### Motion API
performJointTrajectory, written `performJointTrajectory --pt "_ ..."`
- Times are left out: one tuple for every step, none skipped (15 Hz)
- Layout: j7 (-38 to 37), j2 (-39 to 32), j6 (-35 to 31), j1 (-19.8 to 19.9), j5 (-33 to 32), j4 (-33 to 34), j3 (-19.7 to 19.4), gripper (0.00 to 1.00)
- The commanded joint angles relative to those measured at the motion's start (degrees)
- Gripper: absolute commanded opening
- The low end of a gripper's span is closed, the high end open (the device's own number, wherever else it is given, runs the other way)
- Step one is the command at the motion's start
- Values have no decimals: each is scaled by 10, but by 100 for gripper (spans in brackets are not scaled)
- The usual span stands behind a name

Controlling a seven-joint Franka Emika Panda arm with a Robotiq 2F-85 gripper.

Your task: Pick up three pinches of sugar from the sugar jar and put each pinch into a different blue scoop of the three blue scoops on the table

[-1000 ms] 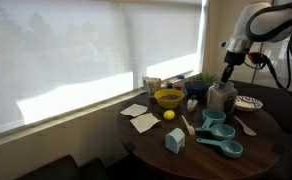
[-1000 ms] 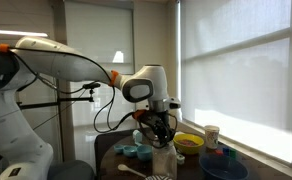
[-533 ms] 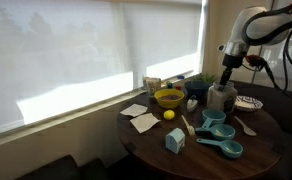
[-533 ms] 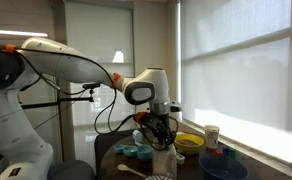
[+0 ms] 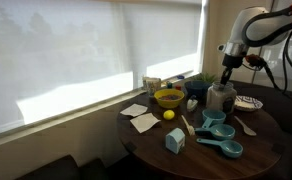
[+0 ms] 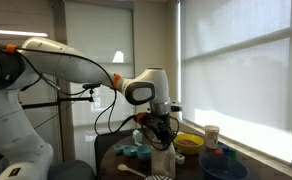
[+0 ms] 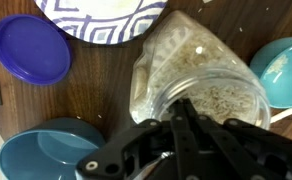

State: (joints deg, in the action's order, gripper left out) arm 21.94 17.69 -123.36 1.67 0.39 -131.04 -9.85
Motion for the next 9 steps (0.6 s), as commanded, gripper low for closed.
performJointTrajectory --pt "-14 -13 -13 5 -7 -9 10 1" --pt "-14 -11 -11 5 -7 -7 10 1" --pt "-13 -8 -9 5 -5 -6 9 1" --pt "-13 -5 -7 6 -4 -4 8 1" --pt "-13 0 -4 6 -3 -2 8 1" --pt "-12 8 0 6 -2 -1 8 1" --pt "-10 14 2 5 2 -1 7 1" --pt "-7 25 5 4 5 0 6 1" --pt "-5 33 6 4 7 1 5 1"
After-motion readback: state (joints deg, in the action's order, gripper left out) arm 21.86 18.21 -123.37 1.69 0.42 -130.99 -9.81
